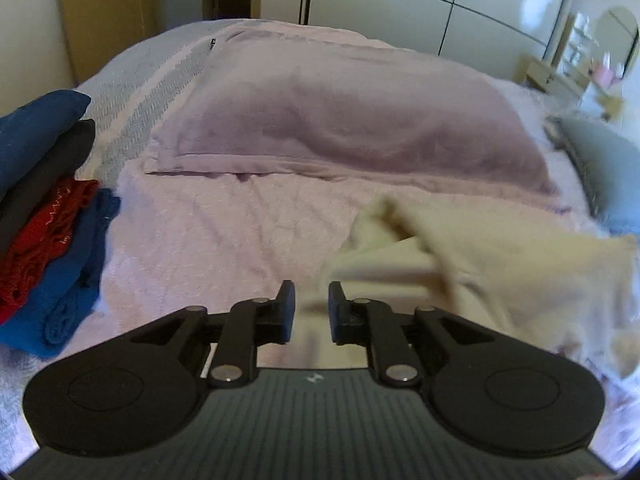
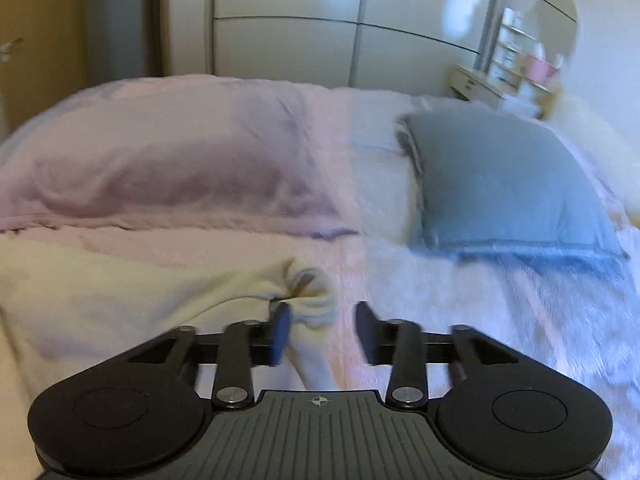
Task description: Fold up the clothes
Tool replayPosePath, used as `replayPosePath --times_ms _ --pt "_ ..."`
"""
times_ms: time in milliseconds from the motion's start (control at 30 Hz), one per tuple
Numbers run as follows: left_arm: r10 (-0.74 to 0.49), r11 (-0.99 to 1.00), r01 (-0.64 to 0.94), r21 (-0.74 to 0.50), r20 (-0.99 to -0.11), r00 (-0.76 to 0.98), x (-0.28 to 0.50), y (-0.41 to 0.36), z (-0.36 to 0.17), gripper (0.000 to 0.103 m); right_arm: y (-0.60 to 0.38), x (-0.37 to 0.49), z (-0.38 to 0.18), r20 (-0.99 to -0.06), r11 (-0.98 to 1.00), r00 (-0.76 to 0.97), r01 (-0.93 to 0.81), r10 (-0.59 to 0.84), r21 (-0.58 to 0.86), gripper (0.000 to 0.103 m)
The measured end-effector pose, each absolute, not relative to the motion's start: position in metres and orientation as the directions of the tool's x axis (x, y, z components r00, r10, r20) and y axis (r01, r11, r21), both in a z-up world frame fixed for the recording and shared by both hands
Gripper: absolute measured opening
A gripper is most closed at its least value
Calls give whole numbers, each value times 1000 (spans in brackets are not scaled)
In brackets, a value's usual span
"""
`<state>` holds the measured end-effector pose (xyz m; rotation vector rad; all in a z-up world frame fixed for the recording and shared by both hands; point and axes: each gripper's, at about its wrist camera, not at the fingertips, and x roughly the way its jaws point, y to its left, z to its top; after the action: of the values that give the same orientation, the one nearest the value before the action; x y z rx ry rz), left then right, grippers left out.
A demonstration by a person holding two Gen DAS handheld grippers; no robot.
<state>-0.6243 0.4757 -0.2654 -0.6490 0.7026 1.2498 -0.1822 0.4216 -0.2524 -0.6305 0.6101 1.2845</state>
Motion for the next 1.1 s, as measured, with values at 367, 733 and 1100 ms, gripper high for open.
replayPosePath --times_ms 367,733,1100 --pt "216 281 -862 -421 -848 485 -588 370 -334 47 305 -215 -363 -889 163 238 -968 391 -188 75" --pt "120 221 -765 -604 -762 637 -534 400 -351 1 285 -175 -352 -894 343 296 -923 336 -177 75" --pt "811 77 -887 -456 -488 321 -643 616 -164 3 296 -154 -327 -868 437 341 -884 361 -165 75"
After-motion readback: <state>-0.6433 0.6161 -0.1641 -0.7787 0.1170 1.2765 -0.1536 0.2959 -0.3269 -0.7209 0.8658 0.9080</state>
